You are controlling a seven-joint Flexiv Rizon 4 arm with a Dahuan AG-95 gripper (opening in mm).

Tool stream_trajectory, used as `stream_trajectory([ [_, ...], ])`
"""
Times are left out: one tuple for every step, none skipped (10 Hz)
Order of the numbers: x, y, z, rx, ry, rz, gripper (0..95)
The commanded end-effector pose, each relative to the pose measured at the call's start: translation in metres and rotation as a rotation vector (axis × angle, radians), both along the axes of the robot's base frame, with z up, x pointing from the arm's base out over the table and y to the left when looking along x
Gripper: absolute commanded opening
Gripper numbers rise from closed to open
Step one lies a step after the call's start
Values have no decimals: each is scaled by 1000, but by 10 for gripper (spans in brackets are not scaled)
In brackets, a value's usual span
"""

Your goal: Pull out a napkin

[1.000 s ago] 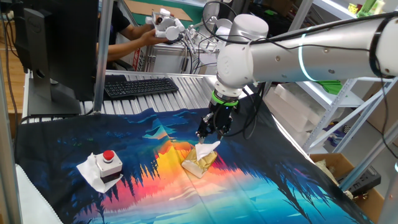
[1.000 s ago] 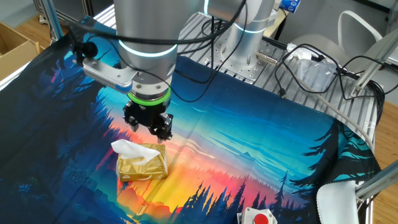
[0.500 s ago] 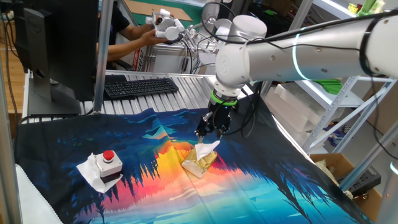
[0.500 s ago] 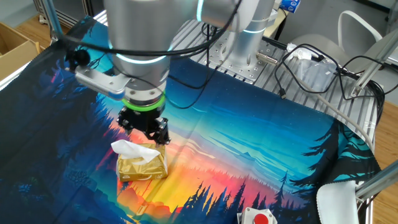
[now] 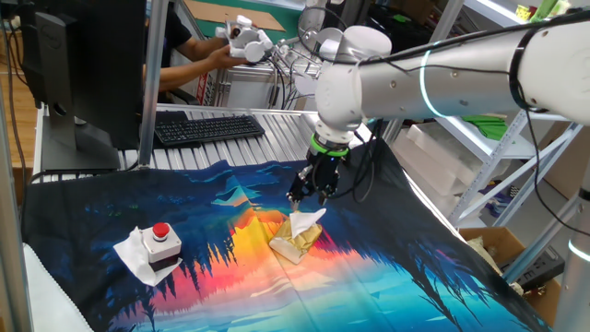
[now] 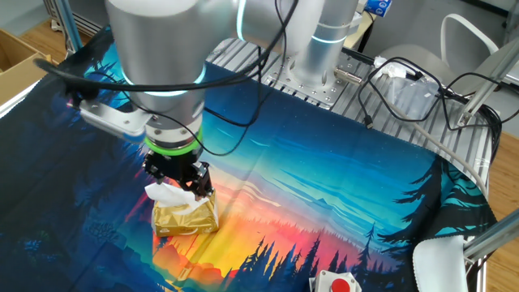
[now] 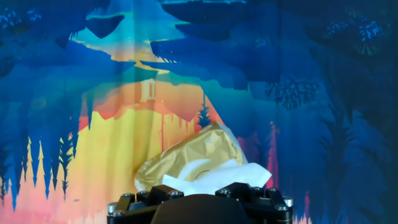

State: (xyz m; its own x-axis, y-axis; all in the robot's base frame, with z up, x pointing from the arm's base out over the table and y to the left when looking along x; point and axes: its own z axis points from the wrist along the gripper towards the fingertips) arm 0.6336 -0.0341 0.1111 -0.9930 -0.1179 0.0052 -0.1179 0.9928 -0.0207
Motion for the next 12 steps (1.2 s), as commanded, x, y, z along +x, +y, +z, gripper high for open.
stream_trajectory([
  [1,2,-3,4,2,0,760],
  [0,3,-5,5,2,0,760],
  [0,4,-8,5,3,-2,760],
  [0,5,-11,8,2,-4,760],
  [-1,5,-12,9,5,-6,760],
  [-1,6,-12,8,6,-5,760],
  [-1,6,-12,8,5,-2,760],
  [-1,7,-12,8,5,0,760],
  [-1,7,-12,7,7,5,760],
  [-2,7,-13,4,12,12,760],
  [-3,8,-15,2,12,13,570],
  [-5,9,-17,2,13,11,570],
])
